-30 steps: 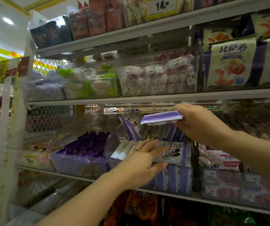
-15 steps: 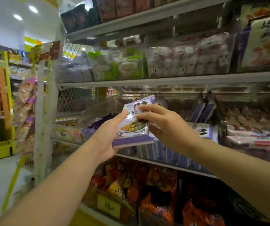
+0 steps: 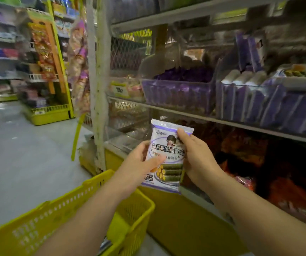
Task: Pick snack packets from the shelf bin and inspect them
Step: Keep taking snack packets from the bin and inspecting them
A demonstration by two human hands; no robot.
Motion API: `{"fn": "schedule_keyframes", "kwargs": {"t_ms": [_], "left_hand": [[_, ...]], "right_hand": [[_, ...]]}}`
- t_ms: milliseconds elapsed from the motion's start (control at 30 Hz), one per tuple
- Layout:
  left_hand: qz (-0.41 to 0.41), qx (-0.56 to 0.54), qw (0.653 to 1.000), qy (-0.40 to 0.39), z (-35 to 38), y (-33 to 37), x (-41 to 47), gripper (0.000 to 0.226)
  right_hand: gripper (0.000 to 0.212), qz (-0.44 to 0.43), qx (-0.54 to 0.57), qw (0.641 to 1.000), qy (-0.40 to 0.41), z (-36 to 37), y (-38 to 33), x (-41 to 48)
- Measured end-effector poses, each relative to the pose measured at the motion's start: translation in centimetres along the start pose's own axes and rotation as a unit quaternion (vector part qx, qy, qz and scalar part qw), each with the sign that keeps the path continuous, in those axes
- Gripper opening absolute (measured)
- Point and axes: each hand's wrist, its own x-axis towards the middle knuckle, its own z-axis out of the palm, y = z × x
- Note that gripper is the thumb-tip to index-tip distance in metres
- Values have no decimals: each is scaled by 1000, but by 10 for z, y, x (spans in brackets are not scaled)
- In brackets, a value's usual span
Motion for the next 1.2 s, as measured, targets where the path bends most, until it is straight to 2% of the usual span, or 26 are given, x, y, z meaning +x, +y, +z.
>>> {"fn": "schedule_keyframes", "kwargs": {"t_ms": [167,267,367,433,500,633,767,900,1000,1100,1200], "left_hand": [[-32,71,997,8,-2,-29,5,33],[-41,36,997,57,5,-35,9,18],[-60,-13,989,132,14,-41,14,21],[-80,-50,985,147,18,-43,15,23],[-96,-81,982,138,21,-44,17,22],[-121,-156,973,121,20,-38,23,28],[-150,-151,972,102,16,-35,23,36],[-144,-194,964,113,14,-29,18,37],[-152,-253,947,130,5,-26,18,39],[-173,-260,943,112,-2,-24,16,44],[-190,-167,966,45,-6,-22,10,39]], "right_hand": [[31,61,36,997,-22,-12,36,5],[31,68,7,998,-12,-19,50,6],[26,72,-6,997,-25,-21,56,6],[30,88,7,996,-32,-26,56,7],[35,113,28,992,-48,-30,52,9],[32,159,66,982,-73,-36,44,13],[37,174,62,974,-130,-45,39,13],[48,177,-32,963,-200,-53,35,8],[40,220,-85,934,-267,-55,35,1],[28,231,-61,938,-252,-50,37,-2],[29,236,-19,955,-177,-46,37,0]]}}
